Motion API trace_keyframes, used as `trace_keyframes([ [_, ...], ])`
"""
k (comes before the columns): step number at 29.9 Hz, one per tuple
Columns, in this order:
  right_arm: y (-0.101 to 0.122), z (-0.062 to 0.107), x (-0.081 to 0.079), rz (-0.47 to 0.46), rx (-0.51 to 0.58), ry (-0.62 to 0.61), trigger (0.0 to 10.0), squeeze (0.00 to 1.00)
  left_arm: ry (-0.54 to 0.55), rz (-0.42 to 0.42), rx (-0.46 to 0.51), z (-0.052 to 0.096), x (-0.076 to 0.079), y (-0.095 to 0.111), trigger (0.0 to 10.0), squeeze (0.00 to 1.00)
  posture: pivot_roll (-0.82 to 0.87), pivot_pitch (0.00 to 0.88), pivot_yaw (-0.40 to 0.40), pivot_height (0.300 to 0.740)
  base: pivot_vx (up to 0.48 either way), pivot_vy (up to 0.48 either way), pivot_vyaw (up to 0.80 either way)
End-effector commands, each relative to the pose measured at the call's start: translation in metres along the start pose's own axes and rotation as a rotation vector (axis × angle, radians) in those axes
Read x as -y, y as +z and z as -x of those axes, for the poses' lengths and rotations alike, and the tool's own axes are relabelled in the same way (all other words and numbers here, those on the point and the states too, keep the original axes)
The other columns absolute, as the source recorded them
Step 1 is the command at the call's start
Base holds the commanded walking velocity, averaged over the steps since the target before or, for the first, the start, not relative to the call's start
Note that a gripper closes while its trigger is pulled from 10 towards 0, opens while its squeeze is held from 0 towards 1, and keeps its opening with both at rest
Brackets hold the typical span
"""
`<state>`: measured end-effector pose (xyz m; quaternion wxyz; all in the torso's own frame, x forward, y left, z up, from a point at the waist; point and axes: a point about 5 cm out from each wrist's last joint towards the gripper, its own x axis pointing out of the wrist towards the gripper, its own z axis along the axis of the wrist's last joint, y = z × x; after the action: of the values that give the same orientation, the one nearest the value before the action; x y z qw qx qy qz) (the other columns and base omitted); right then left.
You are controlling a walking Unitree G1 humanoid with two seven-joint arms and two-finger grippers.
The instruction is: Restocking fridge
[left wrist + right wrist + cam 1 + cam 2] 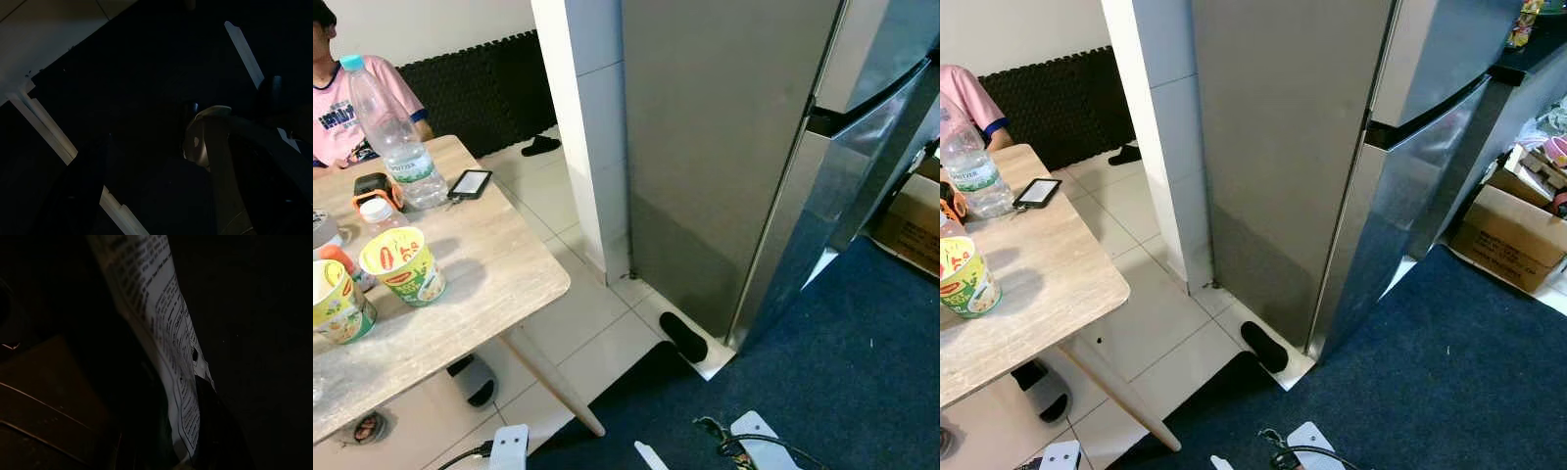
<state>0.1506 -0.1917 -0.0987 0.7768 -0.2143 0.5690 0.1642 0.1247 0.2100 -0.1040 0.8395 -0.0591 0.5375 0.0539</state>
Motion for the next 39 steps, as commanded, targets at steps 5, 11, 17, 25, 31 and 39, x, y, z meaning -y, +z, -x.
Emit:
trace_keyframes([
  [5,0.009,0.000,0.002,0.014,0.018,-0.013,10.0,0.00,0.016,0.000,-0.012,0.001,-0.005,-0.003,10.0,0.00,0.00,0.000,0.026,0.740,0.000,0.000,0.00],
  [11,0.008,0.000,0.004,0.015,0.014,-0.018,10.0,0.00,0.015,0.009,-0.013,0.001,-0.005,-0.004,10.0,0.00,0.00,0.000,0.025,0.740,0.000,0.000,0.00],
  [17,0.002,0.002,0.012,0.015,0.002,-0.028,10.0,0.00,0.019,0.012,-0.014,0.001,-0.006,-0.004,10.0,0.00,0.01,0.000,0.022,0.740,0.000,0.000,0.00],
  [25,0.000,0.003,0.015,0.020,-0.001,-0.032,10.0,0.00,0.024,0.017,-0.011,0.001,-0.006,-0.003,10.0,0.00,0.01,0.000,0.024,0.740,0.000,0.000,0.00],
  [31,0.002,0.002,0.010,0.019,0.001,-0.024,10.0,0.00,0.030,0.029,-0.009,0.001,-0.006,-0.003,10.0,0.00,0.01,0.000,0.026,0.740,0.000,0.000,0.00],
  [39,0.014,0.001,0.006,0.023,0.021,-0.030,10.0,0.00,0.053,0.085,0.003,0.001,-0.007,-0.002,10.0,0.00,0.02,0.000,0.017,0.740,0.000,0.000,0.00],
])
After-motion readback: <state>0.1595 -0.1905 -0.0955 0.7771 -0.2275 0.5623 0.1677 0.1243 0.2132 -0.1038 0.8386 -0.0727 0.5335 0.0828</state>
